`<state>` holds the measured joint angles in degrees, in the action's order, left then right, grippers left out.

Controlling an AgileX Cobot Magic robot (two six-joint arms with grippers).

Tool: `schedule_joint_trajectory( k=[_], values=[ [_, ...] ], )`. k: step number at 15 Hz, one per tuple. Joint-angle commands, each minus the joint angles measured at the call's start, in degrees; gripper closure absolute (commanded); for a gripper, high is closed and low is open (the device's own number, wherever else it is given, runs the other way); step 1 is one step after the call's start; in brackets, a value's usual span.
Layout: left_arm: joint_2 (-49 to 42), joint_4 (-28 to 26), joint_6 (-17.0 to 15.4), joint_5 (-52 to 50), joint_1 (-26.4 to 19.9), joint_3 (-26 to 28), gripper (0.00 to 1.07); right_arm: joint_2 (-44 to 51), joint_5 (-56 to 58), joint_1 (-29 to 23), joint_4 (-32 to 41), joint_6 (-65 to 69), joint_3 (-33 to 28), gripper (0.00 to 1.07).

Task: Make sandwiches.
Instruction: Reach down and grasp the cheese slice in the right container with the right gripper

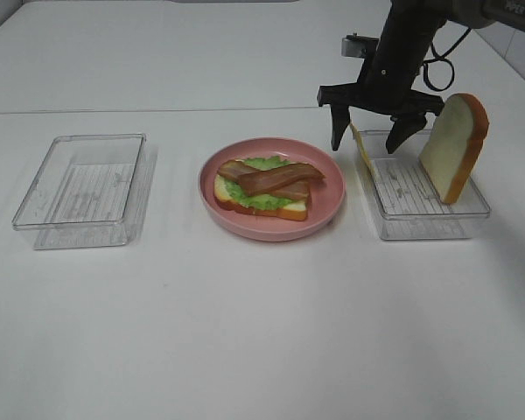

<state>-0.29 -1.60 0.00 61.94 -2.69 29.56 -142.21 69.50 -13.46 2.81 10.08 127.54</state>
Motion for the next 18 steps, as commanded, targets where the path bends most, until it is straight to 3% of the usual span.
schedule_joint_trajectory(
  k=[1, 4, 7, 12, 13, 16, 18],
  values=[
    [-0.97, -0.46, -0.46, -0.63, -0.11, 0.0, 0.06, -0.63, 2.23, 0.0, -0.17, 0.06, 0.06, 0.3],
    [-0.97, -0.46, -0.46, -0.63, -0.11, 0.0, 0.06, -0.63, 2.29, 0.06, -0.17, 0.34, 0.06, 0.41],
    [-0.97, -0.46, -0.46, -0.63, -0.11, 0.0, 0.06, -0.63, 2.35, 0.06, -0.34, 0.4, 0.06, 0.66],
    [-0.97, -0.46, -0.46, -0.63, -0.11, 0.0, 0.06, -0.29, 2.75, 0.06, -4.87, 0.4, 0.06, 0.85],
    [-0.97, -0.46, -0.46, -0.63, -0.11, 0.0, 0.06, 0.17, 2.98, 0.06, -6.25, 0.34, 0.29, 0.98],
    [-0.97, -0.46, -0.46, -0.63, -0.11, 0.0, 0.06, 0.23, 4.47, 0.06, -6.07, 0.17, 1.66, 1.07],
    [-0.97, -0.46, -0.46, -0.63, -0.11, 0.0, 0.06, 0.23, 6.7, 0.06, -5.56, 0.17, 2.92, 1.07]
  ],
)
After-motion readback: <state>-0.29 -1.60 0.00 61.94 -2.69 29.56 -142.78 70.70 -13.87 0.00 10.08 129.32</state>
